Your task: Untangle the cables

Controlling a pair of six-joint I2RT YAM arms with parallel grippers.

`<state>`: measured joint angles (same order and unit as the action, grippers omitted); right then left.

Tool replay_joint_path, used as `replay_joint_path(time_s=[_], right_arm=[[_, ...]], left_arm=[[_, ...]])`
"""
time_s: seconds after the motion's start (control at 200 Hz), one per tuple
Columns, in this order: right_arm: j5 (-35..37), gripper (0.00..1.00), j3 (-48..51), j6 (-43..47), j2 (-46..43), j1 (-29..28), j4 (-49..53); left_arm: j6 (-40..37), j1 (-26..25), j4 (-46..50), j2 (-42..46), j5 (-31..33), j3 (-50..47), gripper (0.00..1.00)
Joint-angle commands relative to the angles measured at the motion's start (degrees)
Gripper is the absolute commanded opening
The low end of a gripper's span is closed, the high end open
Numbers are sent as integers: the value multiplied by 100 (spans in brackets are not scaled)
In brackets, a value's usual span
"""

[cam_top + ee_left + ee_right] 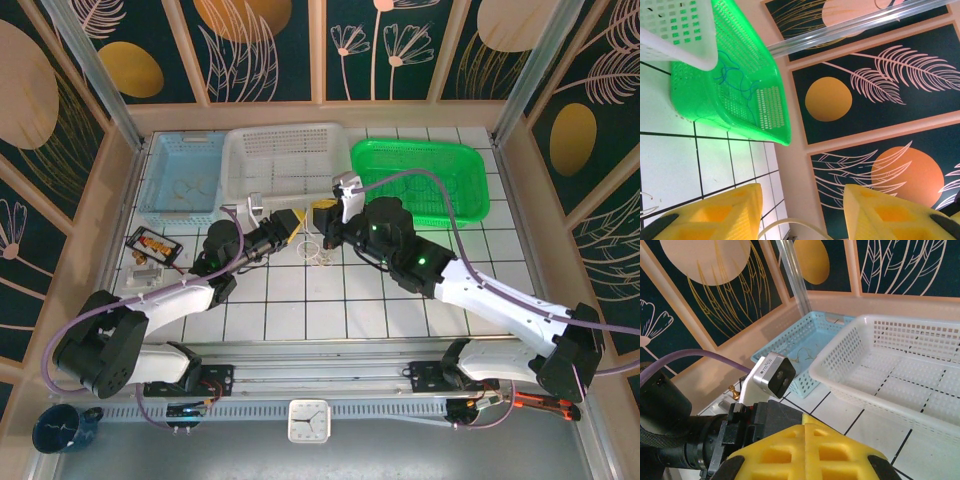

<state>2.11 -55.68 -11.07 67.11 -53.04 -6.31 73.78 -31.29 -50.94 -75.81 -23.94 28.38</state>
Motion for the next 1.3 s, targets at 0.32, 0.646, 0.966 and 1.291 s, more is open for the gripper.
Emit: replay_joint_path(time_s=[0.32,0.646,0.966,1.291], right_arm=[[396,0,139,63,-4,45,-266],[326,0,100,45,77,188,-354],[408,0,71,76,100,248,-319],[211,0,27,37,271,259,-424]], left_arm=[[-11,-23,-875,73,-319,-118,50],[-13,-27,-1036,97,-638,-162,45],[-63,-27,-825,400,-305,-413,58],[7,-31,-751,577,-286,-424,66]])
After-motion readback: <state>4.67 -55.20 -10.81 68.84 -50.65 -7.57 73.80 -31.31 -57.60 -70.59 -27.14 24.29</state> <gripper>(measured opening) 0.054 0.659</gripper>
